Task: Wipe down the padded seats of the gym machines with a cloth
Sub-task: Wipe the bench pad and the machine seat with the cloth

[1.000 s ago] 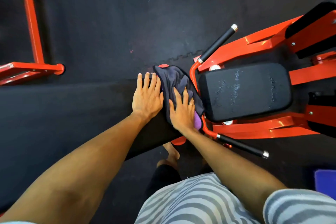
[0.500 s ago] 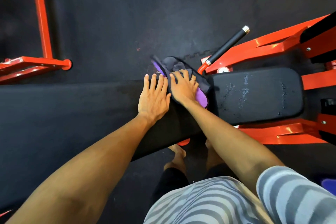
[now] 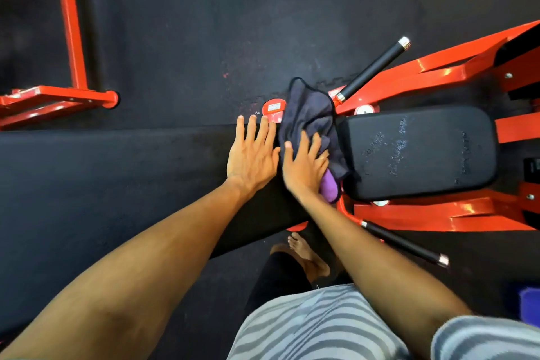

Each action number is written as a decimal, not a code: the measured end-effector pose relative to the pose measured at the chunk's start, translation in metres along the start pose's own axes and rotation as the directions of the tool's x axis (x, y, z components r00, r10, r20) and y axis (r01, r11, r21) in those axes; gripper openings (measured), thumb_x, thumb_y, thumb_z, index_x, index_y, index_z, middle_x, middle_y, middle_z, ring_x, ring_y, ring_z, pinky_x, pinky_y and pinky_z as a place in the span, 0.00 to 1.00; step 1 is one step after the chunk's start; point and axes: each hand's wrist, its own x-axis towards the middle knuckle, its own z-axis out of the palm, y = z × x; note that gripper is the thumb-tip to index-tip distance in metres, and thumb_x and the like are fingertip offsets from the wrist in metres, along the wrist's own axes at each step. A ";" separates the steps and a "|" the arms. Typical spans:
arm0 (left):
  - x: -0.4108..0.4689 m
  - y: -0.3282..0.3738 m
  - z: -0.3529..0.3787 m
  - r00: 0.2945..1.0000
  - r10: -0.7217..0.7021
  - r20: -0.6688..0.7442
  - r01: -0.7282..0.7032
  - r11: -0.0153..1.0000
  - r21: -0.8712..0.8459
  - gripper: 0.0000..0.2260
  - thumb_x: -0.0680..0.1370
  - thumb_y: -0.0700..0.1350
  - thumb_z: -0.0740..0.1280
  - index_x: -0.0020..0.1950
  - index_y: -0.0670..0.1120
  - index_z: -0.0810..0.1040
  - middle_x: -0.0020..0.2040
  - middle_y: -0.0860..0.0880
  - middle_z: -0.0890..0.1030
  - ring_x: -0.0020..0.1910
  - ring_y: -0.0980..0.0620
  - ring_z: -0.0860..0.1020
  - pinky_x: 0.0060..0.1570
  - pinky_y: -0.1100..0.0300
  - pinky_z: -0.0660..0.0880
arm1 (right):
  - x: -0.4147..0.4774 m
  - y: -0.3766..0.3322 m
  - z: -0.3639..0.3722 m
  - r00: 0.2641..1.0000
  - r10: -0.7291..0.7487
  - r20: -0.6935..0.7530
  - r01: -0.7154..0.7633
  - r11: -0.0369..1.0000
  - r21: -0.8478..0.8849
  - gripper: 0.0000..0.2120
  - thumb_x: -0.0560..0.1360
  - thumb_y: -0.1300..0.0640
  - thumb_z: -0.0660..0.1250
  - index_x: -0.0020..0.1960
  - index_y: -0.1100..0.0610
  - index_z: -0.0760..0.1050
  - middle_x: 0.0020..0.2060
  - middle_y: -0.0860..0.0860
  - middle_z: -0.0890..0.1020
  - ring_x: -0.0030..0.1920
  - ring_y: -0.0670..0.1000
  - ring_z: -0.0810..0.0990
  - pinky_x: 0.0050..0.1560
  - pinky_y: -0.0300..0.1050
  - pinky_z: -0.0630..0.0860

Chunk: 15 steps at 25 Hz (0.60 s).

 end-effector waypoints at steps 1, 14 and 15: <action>0.000 0.000 0.000 1.000 0.003 -0.001 -0.003 1.000 0.001 0.29 0.85 0.56 0.46 0.82 0.42 0.54 0.81 0.41 0.60 0.80 0.37 0.57 0.78 0.36 0.49 | -0.011 0.002 0.002 0.999 -0.042 0.017 0.043 0.999 -0.012 0.28 0.84 0.40 0.53 0.81 0.48 0.58 0.81 0.55 0.56 0.78 0.67 0.55 0.77 0.63 0.52; 0.002 0.000 0.004 1.000 -0.008 -0.013 0.009 0.999 0.051 0.29 0.84 0.57 0.46 0.82 0.43 0.56 0.80 0.41 0.63 0.79 0.37 0.60 0.77 0.36 0.50 | 0.012 0.023 -0.008 0.997 0.076 0.007 -0.077 0.994 0.075 0.34 0.83 0.36 0.55 0.82 0.53 0.57 0.81 0.55 0.58 0.77 0.67 0.59 0.75 0.61 0.57; 0.004 -0.001 0.004 1.000 -0.011 -0.020 0.012 0.998 0.054 0.29 0.84 0.57 0.46 0.82 0.43 0.56 0.79 0.42 0.63 0.78 0.37 0.60 0.78 0.36 0.50 | -0.005 0.026 -0.005 1.000 0.012 -0.018 -0.011 0.999 0.046 0.33 0.83 0.37 0.56 0.82 0.52 0.58 0.81 0.55 0.58 0.77 0.67 0.59 0.76 0.62 0.56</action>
